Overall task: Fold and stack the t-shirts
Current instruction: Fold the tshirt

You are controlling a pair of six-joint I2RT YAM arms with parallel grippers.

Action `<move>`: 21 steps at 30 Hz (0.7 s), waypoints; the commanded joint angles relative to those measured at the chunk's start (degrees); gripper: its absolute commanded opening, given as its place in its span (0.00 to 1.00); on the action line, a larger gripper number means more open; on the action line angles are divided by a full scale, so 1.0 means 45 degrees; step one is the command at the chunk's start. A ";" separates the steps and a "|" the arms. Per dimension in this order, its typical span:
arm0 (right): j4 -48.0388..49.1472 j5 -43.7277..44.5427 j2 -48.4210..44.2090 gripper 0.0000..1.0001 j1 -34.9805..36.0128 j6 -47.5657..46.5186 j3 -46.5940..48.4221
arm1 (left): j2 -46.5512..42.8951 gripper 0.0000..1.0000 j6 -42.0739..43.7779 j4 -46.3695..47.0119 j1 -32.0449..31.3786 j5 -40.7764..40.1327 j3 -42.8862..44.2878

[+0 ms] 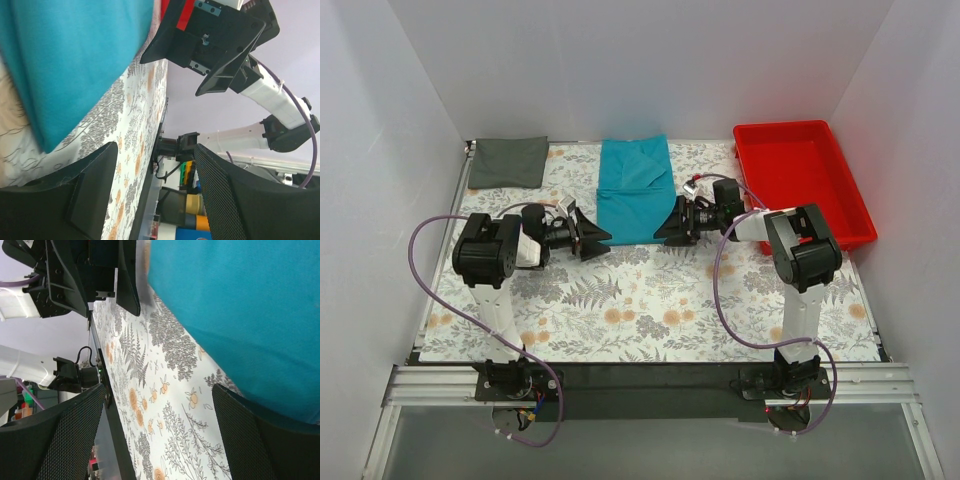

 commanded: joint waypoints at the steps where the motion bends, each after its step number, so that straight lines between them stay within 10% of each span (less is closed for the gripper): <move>1: -0.0217 -0.0394 -0.0914 0.94 -0.0044 -0.0555 0.0582 | -0.1117 0.62 0.0681 -0.0583 0.0017 0.0336 0.0735; 21: -0.0803 0.0777 0.0883 0.95 -0.0689 -0.1471 0.0544 | 0.0466 0.62 0.3377 -0.5759 0.0134 -0.2535 0.2672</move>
